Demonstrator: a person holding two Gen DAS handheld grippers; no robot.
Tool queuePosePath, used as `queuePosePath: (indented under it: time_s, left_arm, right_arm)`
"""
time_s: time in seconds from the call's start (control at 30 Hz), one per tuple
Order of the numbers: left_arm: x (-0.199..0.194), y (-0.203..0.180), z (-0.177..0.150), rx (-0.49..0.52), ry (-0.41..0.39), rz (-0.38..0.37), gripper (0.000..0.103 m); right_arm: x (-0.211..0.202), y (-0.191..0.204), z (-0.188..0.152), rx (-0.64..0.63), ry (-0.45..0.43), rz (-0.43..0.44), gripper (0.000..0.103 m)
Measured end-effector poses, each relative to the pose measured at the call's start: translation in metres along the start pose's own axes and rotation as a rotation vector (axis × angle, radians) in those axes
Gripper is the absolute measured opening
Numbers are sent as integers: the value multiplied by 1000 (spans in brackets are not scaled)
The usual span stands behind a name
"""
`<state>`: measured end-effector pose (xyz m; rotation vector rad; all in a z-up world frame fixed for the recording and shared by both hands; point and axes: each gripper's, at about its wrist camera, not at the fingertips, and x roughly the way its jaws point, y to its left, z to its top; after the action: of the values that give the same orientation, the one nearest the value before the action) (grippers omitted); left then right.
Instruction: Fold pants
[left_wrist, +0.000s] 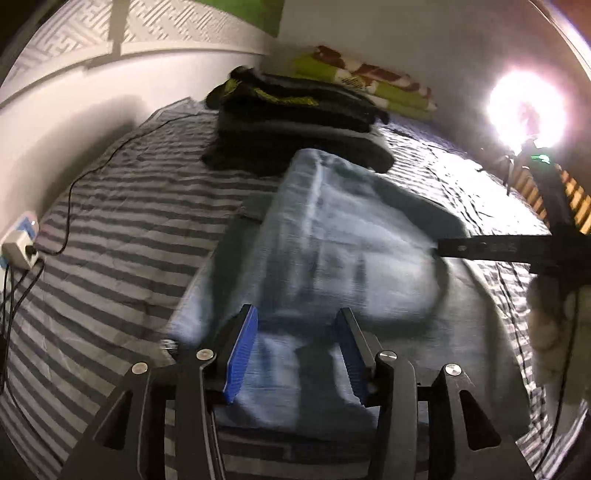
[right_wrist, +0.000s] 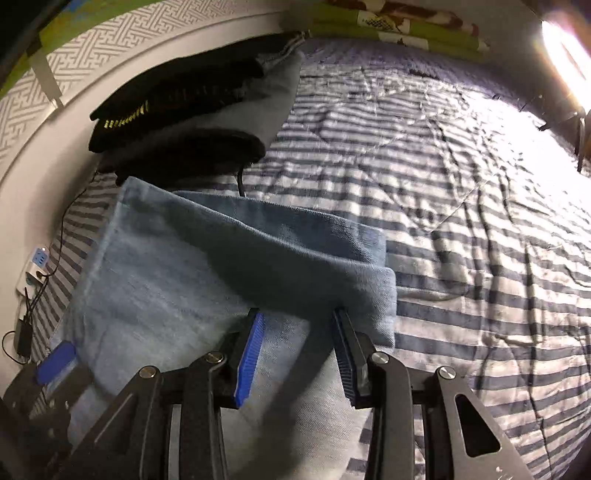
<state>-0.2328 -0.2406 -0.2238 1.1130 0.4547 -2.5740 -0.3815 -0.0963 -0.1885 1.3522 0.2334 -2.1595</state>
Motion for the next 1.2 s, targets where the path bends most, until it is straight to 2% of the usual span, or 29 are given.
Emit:
queuePosePath:
  time_s: [0.03, 0.07, 0.1, 0.17, 0.27, 0.33, 0.37, 0.43, 0.57, 0.67, 0.8, 0.93, 1.03, 1.1, 1.2]
  left_arm:
    - [-3, 5, 2, -25, -3, -17, 49]
    - [-8, 9, 4, -46, -9, -26, 58]
    - [-10, 11, 7, -54, -12, -31, 72]
    - [-14, 14, 12, -56, -18, -58, 82]
    - [-18, 21, 21, -47, -7, -119, 83]
    - [-15, 32, 32, -101, 6, -147, 85]
    - [-10, 38, 39, -135, 29, -165, 85]
    - [6, 43, 54, -135, 102, -189, 86]
    - [42, 36, 79, -19, 232, -100, 86]
    - [62, 37, 89, -39, 287, -108, 86]
    - [70, 35, 97, 3, 298, -59, 88]
    - [78, 35, 101, 25, 328, -44, 92]
    - [80, 39, 105, 27, 329, -48, 92]
    - [84, 44, 108, 21, 336, -53, 97]
    - [97, 53, 112, -20, 370, -88, 98]
  right_arm:
    - [-8, -2, -2, 18, -6, 15, 35]
    - [-15, -4, -6, 39, -9, 44, 39]
    - [-21, -8, -8, 57, -14, 70, 50]
    - [-36, -19, -19, 95, -44, 92, 63]
    - [-58, -42, -40, 162, -73, 100, 64]
    - [-61, -57, -51, 207, -61, 133, 65]
    - [-62, -65, -57, 224, -46, 153, 66]
    - [-56, -74, -61, 234, -21, 171, 66]
    - [-44, -82, -68, 263, 20, 209, 66]
    - [-33, -76, -66, 257, 36, 224, 66]
    - [-24, -68, -63, 249, 50, 236, 66]
    - [-18, -64, -58, 237, 55, 219, 66]
    - [-10, -67, -54, 261, 71, 239, 67]
    - [-5, -70, -50, 275, 77, 253, 67]
    - [-2, -75, -41, 297, 75, 270, 67]
